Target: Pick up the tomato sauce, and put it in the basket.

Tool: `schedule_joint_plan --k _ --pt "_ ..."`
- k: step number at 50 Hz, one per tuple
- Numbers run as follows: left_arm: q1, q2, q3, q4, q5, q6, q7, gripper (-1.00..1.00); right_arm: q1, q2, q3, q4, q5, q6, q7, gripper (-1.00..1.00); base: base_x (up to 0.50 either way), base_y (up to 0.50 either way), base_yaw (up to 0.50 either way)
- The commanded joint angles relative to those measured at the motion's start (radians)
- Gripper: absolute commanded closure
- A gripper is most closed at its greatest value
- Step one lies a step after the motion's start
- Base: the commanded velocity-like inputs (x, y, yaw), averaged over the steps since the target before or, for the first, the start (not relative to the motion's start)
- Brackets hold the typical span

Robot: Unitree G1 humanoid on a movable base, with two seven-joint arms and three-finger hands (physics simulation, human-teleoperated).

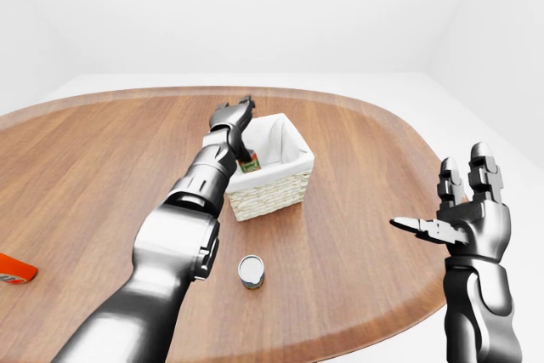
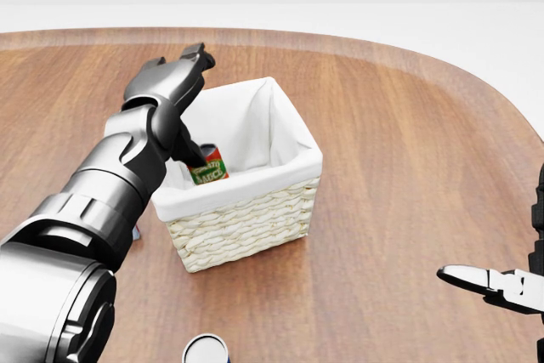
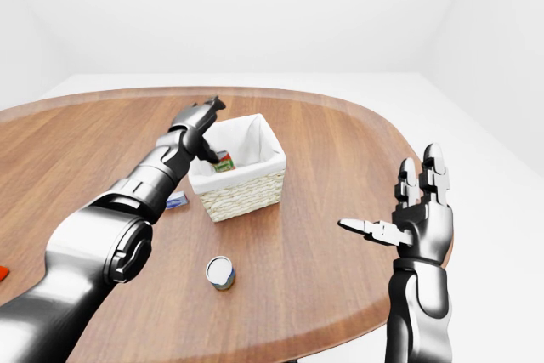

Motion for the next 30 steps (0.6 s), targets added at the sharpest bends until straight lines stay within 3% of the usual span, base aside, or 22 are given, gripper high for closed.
schedule_joint_plan --k 1,13,14,16,18,20,21,24,30 --pt "-0.003 0.003 0.0 -0.002 0.015 0.0 0.001 -1.0 -0.001 0.0 0.0 -0.002 -0.001 0.003 0.0 -1.0 0.0 0.0 0.0" --pt "0.001 0.013 0.002 -0.002 0.021 0.0 0.002 -1.0 -0.003 -0.001 -0.002 -0.008 0.001 0.009 -0.001 -1.0 0.0 0.0 0.0" --pt "0.001 0.013 0.001 -0.002 0.023 0.0 0.002 -1.0 0.0 0.004 -0.001 0.02 -0.003 -0.022 0.011 -1.0 0.0 0.0 0.0" --pt "0.002 0.014 0.002 -0.001 0.024 0.0 0.004 -1.0 -0.003 -0.002 -0.002 -0.002 0.001 0.004 0.0 -1.0 0.0 0.0 0.0" --pt "0.002 0.014 0.001 -0.001 0.026 0.0 0.004 -1.0 -0.002 -0.003 -0.003 -0.006 0.003 0.008 -0.001 -1.0 0.0 0.0 0.0" --pt "0.0 0.015 0.003 -0.001 0.026 0.0 0.003 -1.0 -0.003 -0.002 -0.003 -0.005 0.002 0.007 0.0 -1.0 0.0 0.0 0.0" --pt "0.0 0.015 0.001 -0.001 0.028 0.0 0.002 -1.0 -0.001 0.002 -0.001 0.018 -0.002 -0.017 0.009 -1.0 0.0 0.0 0.0" --pt "-0.001 0.016 0.003 -0.001 0.029 0.0 0.003 -1.0 -0.003 -0.002 -0.001 -0.001 0.002 0.003 -0.001 -1.0 0.0 0.0 0.0" --pt "-0.013 0.025 0.0 -0.001 0.039 0.0 -0.001 -1.0 -0.003 -0.002 0.0 0.006 0.0 -0.002 0.001 -1.0 0.0 0.0 0.0"
